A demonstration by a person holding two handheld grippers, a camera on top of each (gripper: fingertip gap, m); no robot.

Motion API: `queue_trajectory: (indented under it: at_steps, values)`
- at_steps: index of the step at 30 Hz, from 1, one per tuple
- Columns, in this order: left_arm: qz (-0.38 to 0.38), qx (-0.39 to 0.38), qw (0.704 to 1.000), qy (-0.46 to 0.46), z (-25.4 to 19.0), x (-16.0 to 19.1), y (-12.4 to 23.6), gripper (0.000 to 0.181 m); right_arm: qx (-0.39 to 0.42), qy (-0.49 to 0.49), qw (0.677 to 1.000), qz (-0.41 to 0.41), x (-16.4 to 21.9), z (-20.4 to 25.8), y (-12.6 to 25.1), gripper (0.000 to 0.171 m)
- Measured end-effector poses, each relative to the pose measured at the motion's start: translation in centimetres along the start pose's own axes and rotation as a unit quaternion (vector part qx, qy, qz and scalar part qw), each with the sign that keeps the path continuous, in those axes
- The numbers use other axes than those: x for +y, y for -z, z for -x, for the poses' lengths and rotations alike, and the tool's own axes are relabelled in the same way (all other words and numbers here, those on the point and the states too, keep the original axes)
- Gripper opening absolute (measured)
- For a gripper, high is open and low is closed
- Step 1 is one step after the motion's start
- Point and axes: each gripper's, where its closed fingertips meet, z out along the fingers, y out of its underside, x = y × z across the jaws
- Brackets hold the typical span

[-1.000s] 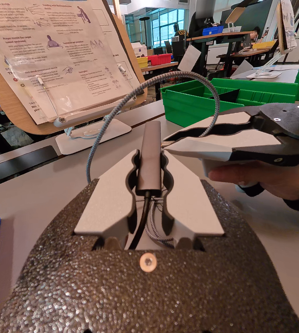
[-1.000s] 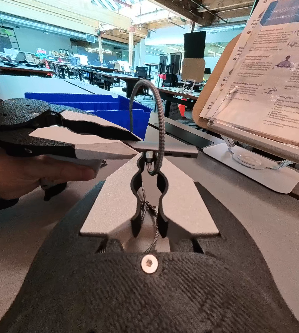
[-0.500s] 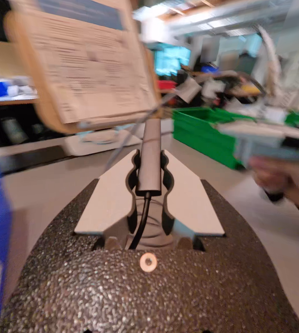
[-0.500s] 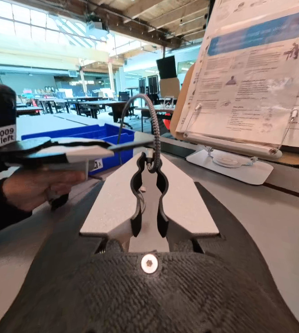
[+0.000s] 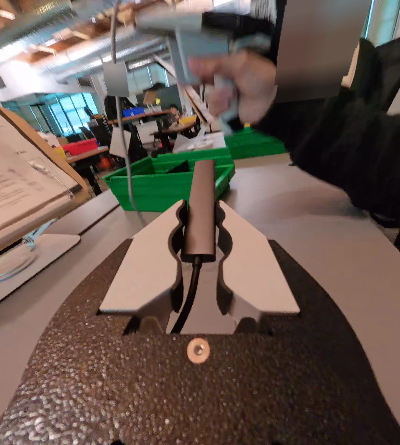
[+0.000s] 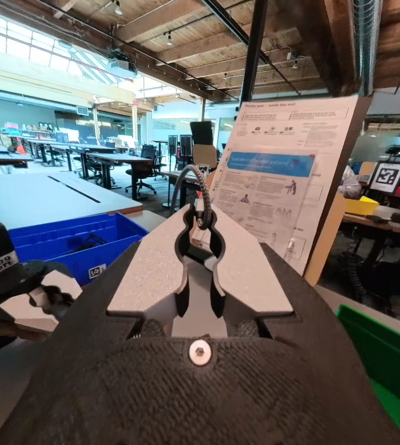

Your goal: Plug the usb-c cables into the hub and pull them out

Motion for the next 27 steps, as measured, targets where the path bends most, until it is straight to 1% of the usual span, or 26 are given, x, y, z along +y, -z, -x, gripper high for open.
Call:
queue_trajectory:
  at_steps: [1,2,3,6,8,11,14,16,19,24,26,27]
  values:
    - [0.01,-0.003,1.0,0.006,0.0,0.4,-0.3,0.021,0.001,0.012,1.0,-0.002,-1.8,-0.6,-0.1,0.009]
    - [0.014,0.01,1.0,0.009,-0.5,0.7,-0.7,0.021,-0.007,0.012,1.0,-0.003,-3.6,-1.0,0.0,0.009]
    - [0.017,0.027,0.999,0.012,-1.1,0.9,-1.0,0.021,-0.016,0.004,1.0,-0.003,-5.4,-1.3,0.2,0.009]
    - [0.032,0.038,0.999,0.012,-1.7,1.5,-1.5,0.021,-0.018,-0.022,0.999,-0.035,-10.9,-2.6,1.4,0.009]
    - [0.032,0.043,0.998,0.023,-1.8,1.5,-1.6,0.021,-0.004,-0.046,0.998,-0.052,-14.2,-4.4,2.3,0.009]
    - [0.026,0.048,0.998,0.032,-1.9,1.4,-1.6,0.021,0.059,-0.031,0.996,-0.051,-17.5,-9.0,3.8,0.009]
    - [0.024,0.051,0.998,0.037,-1.9,1.3,-1.6,0.021,0.127,-0.002,0.991,-0.033,-18.8,-14.3,5.0,0.008]
    - [0.025,0.052,0.998,0.04,-2.0,1.3,-1.6,0.021,0.165,0.027,0.986,-0.003,-18.1,-17.4,5.8,0.008]
    - [0.022,0.054,0.997,0.044,-2.0,1.3,-1.6,0.021,0.184,0.04,0.982,0.03,-15.7,-19.8,6.3,0.009]
    - [0.028,0.059,0.997,0.048,-2.2,1.5,-1.7,0.021,0.193,0.052,0.97,0.14,-8.6,-20.9,6.4,0.009]
    - [0.031,0.058,0.996,0.051,-2.1,1.7,-1.7,0.021,0.183,0.058,0.962,0.195,-5.2,-20.7,6.5,0.009]
    - [0.032,0.06,0.996,0.053,-2.1,1.7,-1.8,0.021,0.165,0.059,0.958,0.228,-3.1,-20.2,6.4,0.008]
